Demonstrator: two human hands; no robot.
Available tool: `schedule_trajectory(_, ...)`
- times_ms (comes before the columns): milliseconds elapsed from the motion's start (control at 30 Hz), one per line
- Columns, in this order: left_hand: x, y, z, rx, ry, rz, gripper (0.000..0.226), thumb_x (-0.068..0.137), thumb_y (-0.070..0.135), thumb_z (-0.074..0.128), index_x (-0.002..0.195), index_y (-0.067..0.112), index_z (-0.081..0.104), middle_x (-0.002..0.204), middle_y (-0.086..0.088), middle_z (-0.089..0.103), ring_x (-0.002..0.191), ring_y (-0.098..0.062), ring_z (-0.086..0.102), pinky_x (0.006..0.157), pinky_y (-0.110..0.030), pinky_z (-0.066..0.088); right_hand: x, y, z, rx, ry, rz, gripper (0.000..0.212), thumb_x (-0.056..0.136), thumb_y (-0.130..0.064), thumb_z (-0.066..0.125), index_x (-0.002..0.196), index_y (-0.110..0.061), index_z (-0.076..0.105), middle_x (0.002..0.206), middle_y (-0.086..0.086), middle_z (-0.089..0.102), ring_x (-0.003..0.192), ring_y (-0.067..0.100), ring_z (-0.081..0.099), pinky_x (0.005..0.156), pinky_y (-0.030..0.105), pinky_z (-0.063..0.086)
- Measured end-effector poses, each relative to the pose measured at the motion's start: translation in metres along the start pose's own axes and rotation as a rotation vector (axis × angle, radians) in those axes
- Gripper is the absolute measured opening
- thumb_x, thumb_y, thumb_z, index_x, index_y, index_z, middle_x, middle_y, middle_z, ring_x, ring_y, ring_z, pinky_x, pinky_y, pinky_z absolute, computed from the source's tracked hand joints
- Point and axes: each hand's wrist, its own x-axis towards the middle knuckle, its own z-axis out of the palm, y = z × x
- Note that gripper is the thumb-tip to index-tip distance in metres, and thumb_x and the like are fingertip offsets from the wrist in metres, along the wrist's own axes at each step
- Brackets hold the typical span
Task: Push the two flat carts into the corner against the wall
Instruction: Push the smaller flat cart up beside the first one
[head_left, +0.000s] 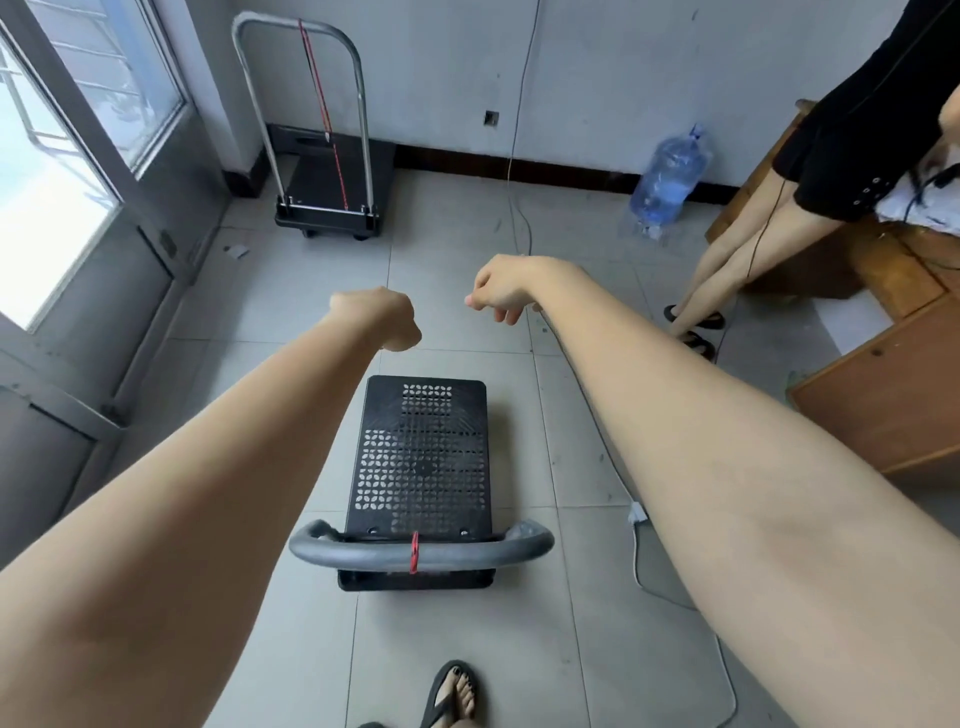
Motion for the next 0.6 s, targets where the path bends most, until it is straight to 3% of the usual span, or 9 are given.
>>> schedule_trajectory(100, -0.016, 0.004, 0.013, 0.015, -0.003, 0.013, 0.035, 0.093, 0.027, 0.042, 0.121, 0.021, 0.062, 0.118, -0.002, 0.062, 0.090, -0.026, 0.052, 0.059, -0.025, 0.031, -0.015, 0.001, 0.015, 0.014, 0.005, 0.003, 0.035, 0.095, -0.034, 0.043, 0.118, -0.012, 0.057, 0.111, 0.009, 0.067, 0.088, 0.021, 0.064, 0.056, 0.024, 0.039)
schedule_trajectory(167, -0.029, 0.006, 0.028, 0.028, -0.007, 0.033, 0.035, 0.093, 0.026, 0.042, 0.121, 0.021, 0.062, 0.115, -0.002, 0.061, 0.091, -0.026, 0.052, 0.057, -0.025, 0.029, -0.025, 0.001, 0.030, 0.024, 0.003, 0.016, 0.034, 0.095, -0.034, 0.043, 0.117, -0.013, 0.057, 0.112, 0.009, 0.068, 0.089, 0.021, 0.064, 0.057, 0.024, 0.039)
schedule_trajectory(367, -0.070, 0.008, 0.089, 0.062, -0.052, 0.087, 0.038, 0.093, 0.026, 0.043, 0.128, 0.021, 0.058, 0.129, -0.004, 0.058, 0.114, -0.027, 0.058, 0.074, -0.032, 0.036, -0.054, -0.001, 0.099, 0.053, -0.049, 0.079, 0.037, 0.095, -0.034, 0.045, 0.120, -0.009, 0.055, 0.112, 0.009, 0.067, 0.095, 0.024, 0.065, 0.059, 0.025, 0.039)
schedule_trajectory(500, -0.094, 0.013, 0.132, 0.036, -0.114, 0.139, 0.037, 0.093, 0.026, 0.045, 0.127, 0.023, 0.061, 0.126, -0.004, 0.061, 0.110, -0.027, 0.060, 0.073, -0.032, 0.039, -0.068, 0.002, 0.149, 0.023, -0.112, 0.097, 0.039, 0.095, -0.037, 0.044, 0.118, -0.009, 0.057, 0.110, 0.009, 0.068, 0.101, 0.025, 0.066, 0.063, 0.028, 0.041)
schedule_trajectory(600, -0.108, 0.016, 0.152, 0.012, -0.150, 0.151, 0.035, 0.092, 0.022, 0.044, 0.121, 0.020, 0.064, 0.115, -0.004, 0.064, 0.094, -0.026, 0.059, 0.070, -0.031, 0.039, -0.072, 0.007, 0.177, 0.017, -0.139, 0.101, 0.039, 0.095, -0.038, 0.044, 0.117, -0.009, 0.058, 0.109, 0.010, 0.068, 0.099, 0.026, 0.065, 0.078, 0.032, 0.048)
